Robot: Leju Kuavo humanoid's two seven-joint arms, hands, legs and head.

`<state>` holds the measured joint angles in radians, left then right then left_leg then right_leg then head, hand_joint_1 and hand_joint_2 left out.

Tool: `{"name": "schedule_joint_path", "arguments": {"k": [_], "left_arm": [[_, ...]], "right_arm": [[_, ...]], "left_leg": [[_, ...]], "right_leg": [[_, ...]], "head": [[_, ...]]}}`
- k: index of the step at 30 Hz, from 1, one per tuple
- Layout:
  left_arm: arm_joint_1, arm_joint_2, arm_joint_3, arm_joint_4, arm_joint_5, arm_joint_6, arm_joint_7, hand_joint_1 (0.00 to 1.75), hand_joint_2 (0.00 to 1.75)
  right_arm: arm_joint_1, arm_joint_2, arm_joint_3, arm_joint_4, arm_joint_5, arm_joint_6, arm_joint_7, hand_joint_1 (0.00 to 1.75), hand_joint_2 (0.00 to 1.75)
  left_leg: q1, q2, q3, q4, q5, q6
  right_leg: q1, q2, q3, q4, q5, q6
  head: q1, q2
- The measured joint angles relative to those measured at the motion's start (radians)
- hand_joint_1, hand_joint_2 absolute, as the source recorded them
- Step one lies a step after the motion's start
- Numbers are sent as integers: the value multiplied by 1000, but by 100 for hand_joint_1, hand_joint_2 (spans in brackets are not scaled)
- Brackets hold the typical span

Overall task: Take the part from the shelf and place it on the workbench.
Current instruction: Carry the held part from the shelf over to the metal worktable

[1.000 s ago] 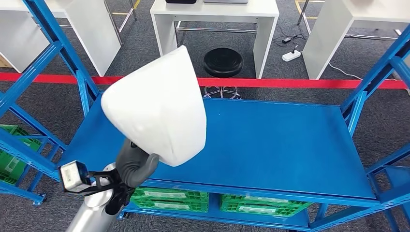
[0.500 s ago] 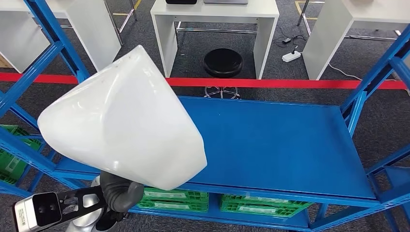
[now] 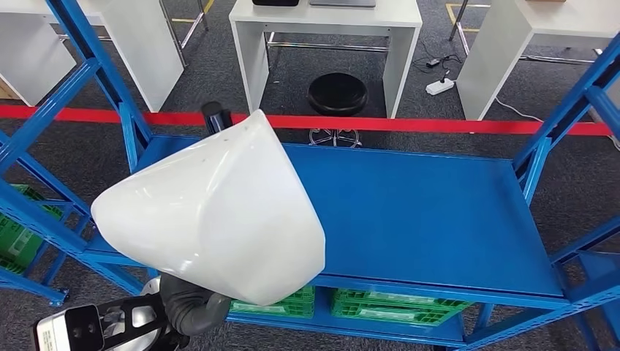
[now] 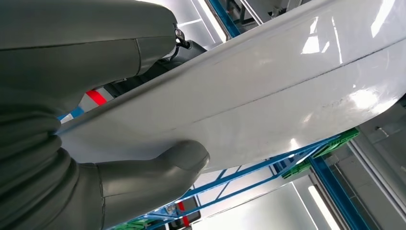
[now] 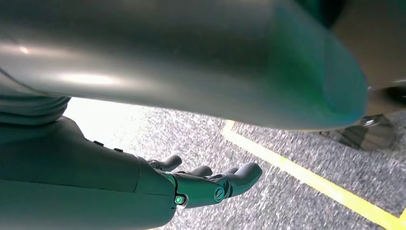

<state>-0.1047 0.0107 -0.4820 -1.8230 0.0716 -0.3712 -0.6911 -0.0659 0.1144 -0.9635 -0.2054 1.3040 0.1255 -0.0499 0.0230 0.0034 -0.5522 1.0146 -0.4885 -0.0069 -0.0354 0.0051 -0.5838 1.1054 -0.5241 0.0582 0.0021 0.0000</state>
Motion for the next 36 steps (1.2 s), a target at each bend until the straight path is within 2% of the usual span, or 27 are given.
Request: {"name": "schedule_joint_path", "arguments": {"k": [1, 2, 5, 6, 7, 9, 10, 11, 12, 13, 15, 17, 20, 21, 22, 23, 24, 25, 26, 27, 28, 29, 31, 32, 33, 35, 36], "left_arm": [[-2, 1, 0, 0, 2, 0, 0, 175, 175], [-4, 3, -1, 0, 6, 0, 0, 175, 175], [-13, 6, -7, 1, 13, 1, -1, 175, 175], [-16, 7, -9, 1, 14, 3, 0, 175, 175], [-19, 8, -11, 0, 14, 5, 0, 175, 175], [-25, 8, -14, 0, 14, 9, 2, 175, 175], [-26, 8, -15, 0, 14, 11, 2, 175, 175], [-27, 8, -15, 0, 14, 13, 4, 175, 175], [-28, 8, -16, 0, 14, 14, 5, 175, 175], [-30, 8, -16, 0, 14, 15, 5, 175, 175], [-37, 7, -16, -1, 13, 16, 7, 175, 175], [-41, 6, -17, -5, 10, 17, 7, 175, 175], [-38, 6, -17, -9, -3, 20, 6, 175, 175], [-37, 6, -17, -11, -7, 22, 6, 175, 175], [-37, 6, -17, -13, -9, 23, 6, 175, 175], [-37, 5, -17, -14, -10, 23, 6, 175, 175], [-37, 5, -17, -15, -10, 24, 8, 175, 175], [-37, 5, -17, -14, -10, 24, 10, 175, 175], [-37, 4, -17, -14, -9, 23, 13, 175, 175], [-39, 4, -17, -12, -8, 23, 15, 175, 175], [-41, 2, -17, -10, -6, 22, 16, 175, 175], [-45, 1, -17, -8, -2, 20, 17, 175, 175], [-58, -4, -18, -2, 6, 14, 17, 175, 175], [-66, -7, -18, 2, 9, 12, 17, 175, 175], [-75, -9, -19, 5, 12, 11, 16, 175, 175], [-87, -11, -21, 12, 16, 11, 13, 175, 175], [-90, -11, -22, 15, 18, 11, 11, 175, 175]], "right_arm": [[-1, 1, 0, 0, 1, 0, 1, 0, 0], [-3, 3, 0, 0, 2, 0, 0, 0, 0], [-5, 3, 2, 1, 0, 0, -9, 0, 0], [-5, 2, 2, 1, -2, 0, -13, 0, 0], [-6, 2, 2, 1, -4, 0, -17, 0, 0], [-7, 0, 2, 1, -4, 0, -24, 0, 0], [-7, 0, 2, 1, -3, 0, -26, 0, 0], [-7, -1, 2, 1, -2, 0, -28, 0, 0], [-7, -1, 2, 1, 0, 0, -29, 0, 0], [-7, -1, 3, 1, 1, 0, -29, 0, 0], [-8, -1, 4, 1, 3, -1, -27, 0, 0], [-8, -1, 5, 1, 7, -2, -23, 0, 0], [-8, -3, 9, 1, 16, -2, -12, 0, 0], [-8, -4, 11, 1, 18, -2, -8, 0, 0], [-7, -5, 14, 1, 20, -1, -4, 0, 0], [-7, -8, 16, 1, 21, 0, -3, 0, 0], [-7, -9, 17, 1, 21, 1, -2, 0, 0], [-8, -12, 17, 1, 20, 1, -2, 0, 0], [-8, -14, 17, 1, 18, 1, 0, 0, 0], [-8, -17, 18, 1, 17, 1, 2, 0, 0], [-8, -20, 18, 1, 15, 1, 5, 0, 0], [-9, -23, 18, 1, 12, 0, 7, 0, 0], [-12, -29, 18, 1, 3, 0, 7, 0, 0], [-14, -32, 18, 1, -3, 0, 7, 0, 0], [-15, -34, 18, 1, -8, 0, 6, 0, 0], [-15, -38, 18, 1, -16, 0, 4, 0, 0], [-16, -41, 17, 1, -19, 0, 4, 0, 0]], "left_leg": [[0, -1, -5, 8, -2, -8], [-2, -3, -9, 13, -1, -17], [-1, -6, -18, 19, 1, -39], [1, -6, -25, 34, -15, -43], [2, -6, -39, 71, -45, -45], [1, -5, -82, 191, -129, -46], [0, -5, -100, 251, -160, -45], [-2, -5, -105, 283, -172, -43], [-4, -5, -92, 280, -164, -38], [-7, -5, -60, 239, -139, -30], [-17, -4, 32, 97, -95, -11], [-27, -1, 80, 10, -78, -1], [-32, 2, 68, -10, -57, 13], [-29, 3, 60, -15, -44, 22], [-26, 4, 50, -21, -29, 27], [-24, 6, 38, -23, -16, 31], [-23, 6, 24, -23, -5, 34], [-23, 7, 9, -21, 5, 33], [-23, 8, -5, -17, 14, 33], [-23, 9, -20, -13, 23, 32], [-23, 10, -35, -8, 31, 30], [-23, 10, -48, -1, 38, 27], [-24, 9, -69, 11, 50, 18], [-25, 10, -74, 15, 55, 13], [-26, 10, -76, 16, 62, 7], [-25, 9, -78, 15, 73, -6], [-24, 7, -84, 22, 64, -11]], "right_leg": [[-1, 3, 20, -38, 9, -4], [1, 7, 26, -53, 6, -15], [5, 9, 13, -53, 10, -54], [6, 7, 7, -54, 15, -63], [7, 6, 1, -56, 22, -72], [12, 3, -15, -55, 34, -82], [16, 2, -24, -55, 41, -84], [20, 1, -33, -55, 48, -86], [24, 0, -42, -55, 55, -87], [27, 0, -50, -55, 62, -87], [31, 0, -62, -54, 77, -84], [30, 0, -67, -57, 91, -74], [27, -1, -70, -66, 106, -53], [27, -1, -76, -58, 91, -48], [27, -1, -88, -33, 59, -43], [25, 0, -103, 10, 12, -39], [25, -1, -120, 69, -37, -35], [24, -1, -133, 129, -71, -30], [24, -1, -136, 173, -84, -27], [23, -1, -125, 190, -76, -26], [23, -1, -95, 170, -52, -25], [22, -1, -48, 117, -27, -26], [24, -1, 51, -17, -19, -34], [26, 0, 79, -62, -26, -42], [29, 1, 89, -82, -33, -50], [28, 0, 79, -87, -19, -66], [27, -1, 71, -88, -9, -74]], "head": [[2, 0], [3, 0], [-1, 0], [-3, 0], [-6, 0], [-13, 0], [-15, 0], [-16, 0], [-16, 0], [-17, 0], [-17, 0], [-18, 0], [-21, 0], [-20, 0], [-19, 0], [-16, 0], [-14, 0], [-12, 0], [-11, 0], [-11, 0], [-10, 0], [-10, 0], [-9, 0], [-9, 0], [-9, 0], [-9, 0], [-10, 0]]}}
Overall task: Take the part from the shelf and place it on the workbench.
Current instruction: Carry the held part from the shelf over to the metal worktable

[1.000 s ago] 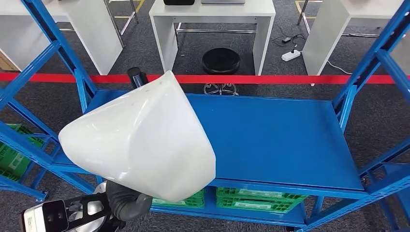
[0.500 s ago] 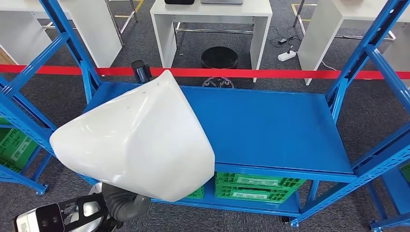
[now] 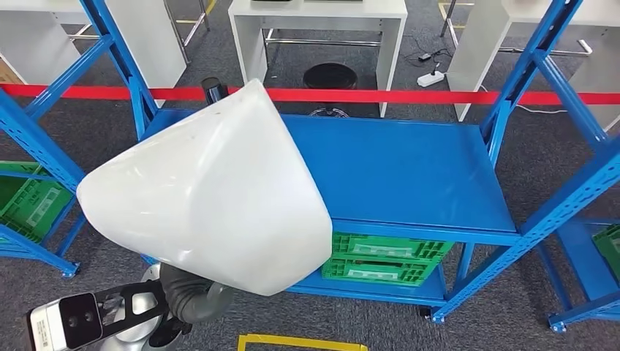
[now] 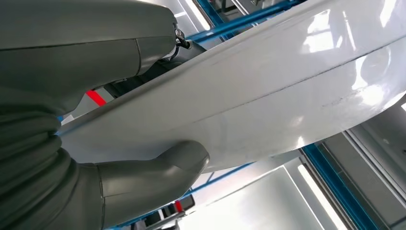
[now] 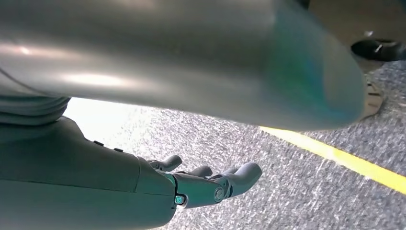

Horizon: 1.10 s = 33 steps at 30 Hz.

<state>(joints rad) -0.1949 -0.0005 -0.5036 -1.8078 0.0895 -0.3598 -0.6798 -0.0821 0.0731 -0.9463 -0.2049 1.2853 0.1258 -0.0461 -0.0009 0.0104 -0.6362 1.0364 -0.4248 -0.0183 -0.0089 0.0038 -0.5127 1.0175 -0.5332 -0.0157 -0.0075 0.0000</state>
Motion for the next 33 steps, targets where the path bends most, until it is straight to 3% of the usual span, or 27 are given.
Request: {"name": "schedule_joint_path", "arguments": {"k": [2, 4, 5, 6, 7, 9, 11, 12, 14, 15, 16, 19, 20, 21, 22, 23, 24, 25, 27, 28, 30, 31, 33], "left_arm": [[-5, 0, -1, 6, 4, 0, -4, 175, 175], [-9, 1, -2, 14, 10, 0, -11, 175, 175], [-11, 1, -2, 18, 12, 0, -14, 175, 175], [-12, 1, -3, 23, 14, 0, -15, 175, 175], [-14, 1, -3, 27, 14, 0, -16, 175, 175], [-20, 1, -4, 31, 13, 0, -18, 175, 175], [-27, 0, -6, 32, 8, 0, -19, 175, 175], [-30, -1, -6, 32, 6, 0, -20, 175, 175], [-33, -1, -9, 34, 6, -1, -21, 175, 175], [-35, -3, -11, 35, 6, -2, -21, 175, 175], [-36, -4, -13, 36, 6, -4, -20, 175, 175], [-40, -8, -19, 40, 6, -9, -19, 175, 175], [-40, -8, -20, 42, 6, -11, -19, 175, 175], [-40, -8, -21, 45, 6, -12, -19, 175, 175], [-41, -8, -21, 47, 6, -13, -19, 175, 175], [-42, -8, -21, 48, 6, -14, -19, 175, 175], [-44, -8, -21, 49, 6, -14, -19, 175, 175], [-47, -8, -21, 49, 6, -15, -19, 175, 175], [-51, -8, -21, 49, 6, -16, -19, 175, 175], [-52, -8, -21, 50, 6, -16, -20, 175, 175], [-52, -5, -21, 52, 3, -13, -21, 175, 175], [-52, -2, -21, 53, -1, -10, -21, 175, 175], [-50, 4, -22, 53, -13, -3, -21, 175, 175]], "right_arm": [[-2, -6, -1, 0, -6, 0, -1, 0, 0], [-3, -14, -4, 0, -15, -1, -4, 0, 0], [-2, -17, -5, 0, -18, -1, -7, 0, 0], [-2, -19, -6, 0, -21, -1, -10, 0, 0], [-2, -20, -8, 0, -22, -1, -13, 0, 0], [-2, -21, -11, 0, -21, -1, -17, 0, 0], [0, -22, -12, 0, -18, -1, -24, 0, 0], [0, -22, -12, 0, -17, -1, -29, 0, 0], [1, -22, -12, 0, -16, -1, -39, 0, 0], [2, -22, -12, 0, -15, -1, -44, 0, 0], [3, -21, -12, 0, -14, 0, -48, 0, 0], [4, -21, -12, 0, -15, 7, -58, 0, 0], [4, -20, -12, 0, -16, 10, -61, 0, 0], [4, -20, -12, 0, -17, 11, -65, 0, 0], [4, -20, -12, 0, -18, 11, -68, 0, 0], [4, -20, -12, 0, -19, 11, -73, 0, 0], [3, -20, -12, 0, -19, 11, -78, 0, 0], [2, -21, -12, 0, -20, 11, -84, 0, 0], [0, -21, -12, 0, -22, 11, -92, 0, 0], [0, -21, -12, 0, -25, 12, -94, 0, 0], [1, -19, -13, 1, -32, 12, -99, 0, 0], [2, -17, -15, 2, -38, 10, -101, 0, 0], [1, -15, -23, 3, -56, 8, -102, 0, 0]], "left_leg": [[3, -4, -26, 65, -71, -11], [6, -5, -59, 192, -166, -19], [6, -5, -65, 245, -187, -21], [7, -5, -59, 272, -185, -21], [7, -5, -35, 262, -163, -20], [7, -6, 64, 142, -121, -13], [3, -8, 156, 5, -125, -1], [0, -9, 175, -30, -134, 5], [-3, -9, 169, -41, -124, 22], [-2, -7, 161, -41, -115, 32], [-1, -5, 150, -43, -103, 41], [-2, -1, 104, -42, -64, 55], [-4, 0, 86, -40, -51, 56], [-5, 0, 67, -36, -38, 55], [-6, 1, 48, -32, -27, 54], [-6, 1, 30, -27, -17, 53], [-6, 1, 15, -21, -7, 50], [-8, 1, 2, -15, 1, 47], [-9, 1, -11, -10, 18, 37], [-9, 2, -13, -12, 28, 31], [-8, 0, -19, -15, 36, 18], [-7, -2, -27, -2, 17, 12], [-2, -6, -53, 83, -77, 0]], "right_leg": [[-3, -3, -24, -3, 24, -11], [-3, -3, -55, -2, 48, -14], [-3, -3, -70, -1, 60, -13], [-3, -3, -85, -1, 71, -11], [-3, -3, -99, 0, 82, -9], [-2, -3, -124, 3, 103, -3], [-1, -1, -136, 4, 121, 8], [0, -1, -137, 3, 130, 14], [-3, -1, -138, -3, 147, 29], [-5, -1, -144, 2, 139, 36], [-6, 0, -153, 20, 113, 42], [-8, 0, -201, 182, -32, 54], [-7, 0, -212, 243, -58, 56], [-7, 0, -210, 281, -60, 56], [-6, 0, -192, 287, -40, 55], [-5, 0, -155, 256, -12, 52], [-4, 0, -101, 194, 5, 47], [-1, -1, -42, 114, 3, 40], [6, -1, 30, 5, -21, 28], [9, -1, 37, -15, -26, 23], [6, -3, 20, -20, -5, 10], [3, -5, 9, -23, 8, 3], [-1, -7, -20, -26, 34, -6]], "head": [[-4, 0], [-9, 0], [-10, 0], [-11, 0], [-11, 0], [-12, 0], [-12, 0], [-13, 0], [-14, 0], [-14, 0], [-13, 0], [-6, 0], [-4, 0], [-4, 0], [-3, 0], [-3, 0], [-3, 0], [-2, 0], [-2, 0], [-2, 0], [0, 0], [-1, 0], [-5, 0]]}}
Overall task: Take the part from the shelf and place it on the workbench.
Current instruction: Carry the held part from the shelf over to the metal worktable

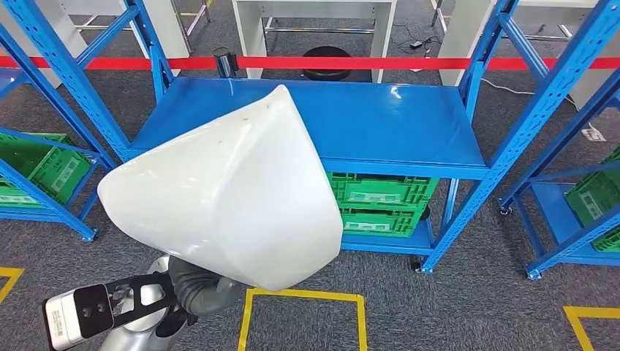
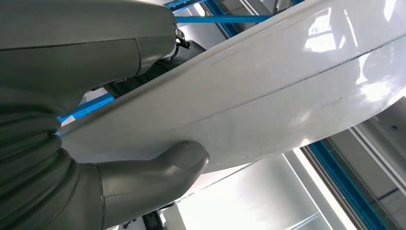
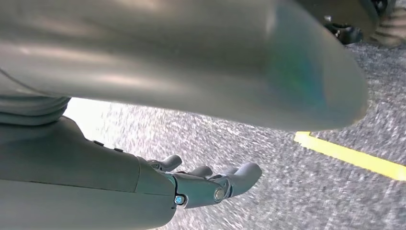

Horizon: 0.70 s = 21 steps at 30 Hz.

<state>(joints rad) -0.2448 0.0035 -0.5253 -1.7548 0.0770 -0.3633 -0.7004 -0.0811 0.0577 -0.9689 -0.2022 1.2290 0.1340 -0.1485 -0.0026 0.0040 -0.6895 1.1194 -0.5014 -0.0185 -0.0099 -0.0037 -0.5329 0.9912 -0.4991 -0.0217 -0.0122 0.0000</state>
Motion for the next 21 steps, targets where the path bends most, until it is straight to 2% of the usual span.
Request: {"name": "schedule_joint_path", "arguments": {"k": [1, 2, 3, 4, 5, 6, 7, 8, 9, 10, 12, 13, 14, 15, 17, 18, 19, 20, 21], "left_arm": [[2, 3, 0, 0, -6, 3, 0, 175, 175], [4, 6, 0, 0, -11, 4, 0, 175, 175], [7, 8, 0, 0, -15, 5, 0, 175, 175], [10, 10, 0, -1, -18, 5, 0, 175, 175], [12, 11, 0, -1, -20, 5, 0, 175, 175], [14, 12, 0, -3, -21, 4, 0, 175, 175], [14, 12, 0, -4, -22, 4, 0, 175, 175], [13, 13, -1, -6, -22, 3, 0, 175, 175], [13, 13, -1, -7, -22, 2, 0, 175, 175], [13, 12, -1, -8, -22, 1, 0, 175, 175], [11, 12, -1, -7, -22, -2, 0, 175, 175], [10, 12, -1, -6, -22, -4, 1, 175, 175], [8, 11, -1, -5, -22, -6, 2, 175, 175], [6, 10, -1, -3, -22, -7, 2, 175, 175], [5, 9, -1, 1, -22, -9, 2, 175, 175], [5, 9, -1, 3, -22, -9, 2, 175, 175], [4, 8, -1, 5, -22, -9, 2, 175, 175], [4, 8, -1, 7, -22, -9, 2, 175, 175], [3, 8, -1, 8, -22, -9, 2, 175, 175]], "right_arm": [[0, 0, -6, 0, -10, -1, 3, 0, 0], [0, 0, -12, 0, -20, -1, 7, 0, 0], [1, 1, -19, 0, -30, -1, 12, 0, 0], [1, 1, -26, 0, -38, -1, 15, 0, 0], [1, 1, -33, 0, -45, 0, 18, 0, 0], [0, 2, -41, 0, -53, 0, 20, 0, 0], [0, 2, -47, 0, -59, 1, 25, 0, 0], [0, 2, -54, 0, -66, 1, 30, 0, 0], [-1, 2, -61, 0, -71, 1, 38, 0, 0], [-1, 2, -67, 0, -75, 1, 47, 0, 0], [-1, 2, -74, 0, -73, 1, 65, 0, 0], [-1, 2, -76, 0, -70, 1, 74, 0, 0], [-1, 2, -77, 0, -66, 1, 81, 0, 0], [-1, 2, -77, 0, -63, 4, 85, 0, 0], [0, 3, -78, 0, -57, 10, 89, 0, 0], [0, 3, -78, 0, -56, 12, 89, 0, 0], [1, 3, -78, 0, -54, 13, 89, 0, 0], [1, 3, -78, 0, -54, 13, 89, 0, 0], [1, 3, -78, 0, -52, 13, 89, 0, 0]], "left_leg": [[3, -1, -14, 65, -49, -5], [6, -1, -25, 129, -77, -10], [8, -1, -27, 176, -77, -14], [10, 0, -16, 193, -53, -16], [12, 0, 12, 175, -21, -18], [14, 0, 59, 123, 2, -19], [14, -1, 115, 49, 1, -19], [13, -2, 165, -25, -16, -13], [12, -3, 199, -79, -38, -7], [8, -4, 213, -107, -55, 3], [6, -2, 209, -115, -53, 25], [6, -2, 205, -115, -48, 35], [6, -2, 200, -116, -41, 42], [6, -3, 194, -116, -35, 48], [2, -8, 178, -114, -23, 52], [0, -14, 171, -112, -18, 53], [-2, -20, 166, -110, -14, 52], [-4, -28, 162, -108, -12, 51], [-5, -36, 161, -106, -10, 50]], "right_leg": [[0, 0, -16, 0, 11, -1], [-1, -1, -31, 1, 22, 1], [-1, -2, -46, 2, 33, 3], [-2, -3, -61, 3, 43, 6], [-4, -5, -74, 6, 53, 9], [-5, -6, -86, 10, 61, 14], [-6, -6, -96, 15, 68, 19], [-6, -5, -103, 20, 74, 26], [-5, -5, -106, 24, 79, 32], [-5, -5, -108, 25, 84, 39], [-8, -5, -108, 26, 90, 53], [-10, -4, -113, 38, 80, 59], [-11, -4, -127, 70, 55, 63], [-11, -3, -149, 125, 18, 66], [-10, -3, -203, 264, -59, 68], [-8, -2, -217, 308, -76, 67], [-7, -1, -210, 314, -74, 64], [-5, 3, -182, 278, -54, 59], [-3, 13, -137, 208, -23, 51]], "head": [[-2, 0], [-4, 0], [-4, 0], [-4, 0], [-5, 0], [-5, 0], [-7, 0], [-8, 0], [-8, 0], [-8, 0], [-7, 0], [-6, 0], [-4, 0], [-2, 0], [0, 0], [1, 0], [1, 0], [2, 0], [2, 0]]}}
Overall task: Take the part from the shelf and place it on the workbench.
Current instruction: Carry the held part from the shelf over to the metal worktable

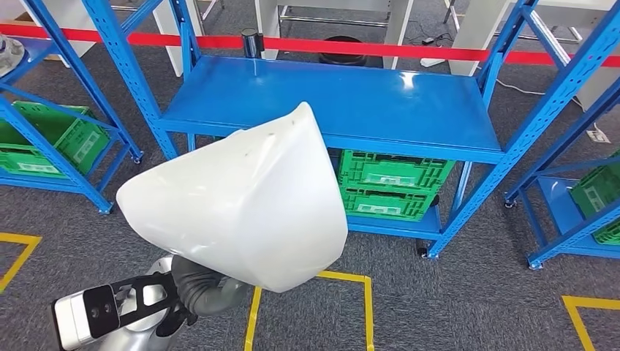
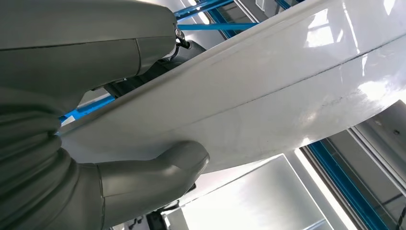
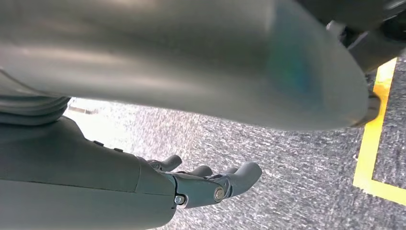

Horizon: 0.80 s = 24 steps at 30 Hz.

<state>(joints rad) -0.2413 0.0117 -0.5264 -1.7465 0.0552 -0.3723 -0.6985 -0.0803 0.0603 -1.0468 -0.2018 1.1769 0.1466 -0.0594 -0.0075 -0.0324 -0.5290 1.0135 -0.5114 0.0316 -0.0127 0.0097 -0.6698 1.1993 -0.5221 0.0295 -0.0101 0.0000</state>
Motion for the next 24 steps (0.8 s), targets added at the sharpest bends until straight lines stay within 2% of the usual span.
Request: {"name": "schedule_joint_path", "arguments": {"k": [2, 3, 4, 6, 8, 10, 11, 12, 13, 14, 15, 17, 18, 19, 21, 22, 23, 24], "left_arm": [[-3, -1, 0, 2, -1, 0, 0, 175, 175], [-5, -1, 0, 3, -1, 0, 0, 175, 175], [-6, -1, 0, 4, -2, 0, -1, 175, 175], [-8, -2, 0, 7, -2, 0, -2, 175, 175], [-14, -2, -1, 9, -3, 1, -2, 175, 175], [-22, -1, -1, 13, -4, 2, -3, 175, 175], [-24, -1, -2, 17, -5, 3, -2, 175, 175], [-24, 0, -2, 21, -5, 3, -2, 175, 175], [-24, 2, -2, 24, -5, 4, -2, 175, 175], [-25, 3, -2, 26, -5, 4, -2, 175, 175], [-26, 4, -2, 28, -5, 4, -2, 175, 175], [-32, 5, -3, 28, -5, 4, -2, 175, 175], [-35, 5, -3, 29, -5, 4, -3, 175, 175], [-37, 6, -4, 29, -6, 5, -3, 175, 175], [-38, 8, -4, 29, -9, 8, -3, 175, 175], [-39, 10, -5, 29, -11, 11, -3, 175, 175], [-40, 11, -5, 29, -13, 13, -3, 175, 175], [-40, 12, -5, 29, -16, 16, -3, 175, 175]], "right_arm": [[0, -1, 0, 0, 3, 1, 0, 0, 0], [0, -1, 0, 0, 5, 2, 1, 0, 0], [0, -2, 0, 0, 7, 3, 2, 0, 0], [-1, 0, 0, 0, 13, 3, 4, 0, 0], [-1, 2, 0, 1, 18, 1, 5, 0, 0], [-1, 3, 0, 1, 23, -2, 8, 0, 0], [-1, 3, 0, 1, 24, -3, 11, 0, 0], [-1, 3, 0, 1, 26, -3, 14, 0, 0], [-1, 3, 0, 1, 26, -3, 16, 0, 0], [-1, 3, 0, 1, 26, -3, 16, 0, 0], [-1, 4, 0, 1, 25, -3, 16, 0, 0], [-1, 5, 0, 1, 25, -3, 16, 0, 0], [-1, 4, 0, 1, 24, -3, 16, 0, 0], [-2, 4, 0, 1, 24, -3, 17, 0, 0], [-3, 4, 0, 1, 25, -3, 20, 0, 0], [-5, 5, 0, 1, 25, -3, 21, 0, 0], [-5, 5, 0, 1, 26, -3, 22, 0, 0], [-5, 5, 0, 2, 26, -2, 25, 0, 0]], "left_leg": [[-1, -15, -4, 3, 3, -5], [1, -22, -8, 3, 5, -10], [3, -30, -12, 3, 8, -16], [6, -45, -17, 1, 12, -28], [3, -31, -35, 33, -8, -39], [5, 4, -90, 142, -65, -50], [8, 14, -124, 210, -93, -55], [11, 20, -149, 259, -106, -59], [14, 24, -158, 275, -101, -62], [16, 30, -146, 248, -75, -65], [18, 42, -115, 185, -39, -66], [16, 82, -51, 53, 12, -60], [15, 93, -35, 17, 21, -53], [12, 94, -33, 7, 20, -44], [11, 70, -39, 7, 27, -29], [12, 60, -40, 6, 30, -23], [14, 50, -42, 4, 34, -17], [16, 41, -43, 2, 38, -11]], "right_leg": [[3, 36, 80, -134, 35, -15], [5, 47, 99, -170, 40, -20], [7, 49, 104, -181, 36, -22], [7, 27, 106, -191, 42, -27], [0, 5, 111, -205, 48, -37], [-2, -18, 113, -210, 50, -43], [-2, -31, 112, -210, 50, -44], [-2, -43, 112, -209, 49, -44], [-2, -54, 111, -208, 49, -44], [-3, -65, 111, -205, 47, -43], [-3, -76, 111, -202, 45, -40], [-1, -95, 111, -193, 39, -30], [2, -103, 110, -190, 37, -25], [4, -111, 111, -188, 36, -19], [3, -123, 112, -187, 35, -6], [0, -111, 111, -181, 28, 1], [-3, -90, 104, -161, 11, 6], [-4, -61, 85, -119, -17, 11]], "head": [[0, 0], [0, 0], [0, 0], [1, 0], [-4, 0], [-11, 0], [-13, 0], [-13, 0], [-14, 0], [-14, 0], [-15, 0], [-16, 0], [-16, 0], [-15, 0], [-14, 0], [-13, 0], [-12, 0], [-10, 0]]}}
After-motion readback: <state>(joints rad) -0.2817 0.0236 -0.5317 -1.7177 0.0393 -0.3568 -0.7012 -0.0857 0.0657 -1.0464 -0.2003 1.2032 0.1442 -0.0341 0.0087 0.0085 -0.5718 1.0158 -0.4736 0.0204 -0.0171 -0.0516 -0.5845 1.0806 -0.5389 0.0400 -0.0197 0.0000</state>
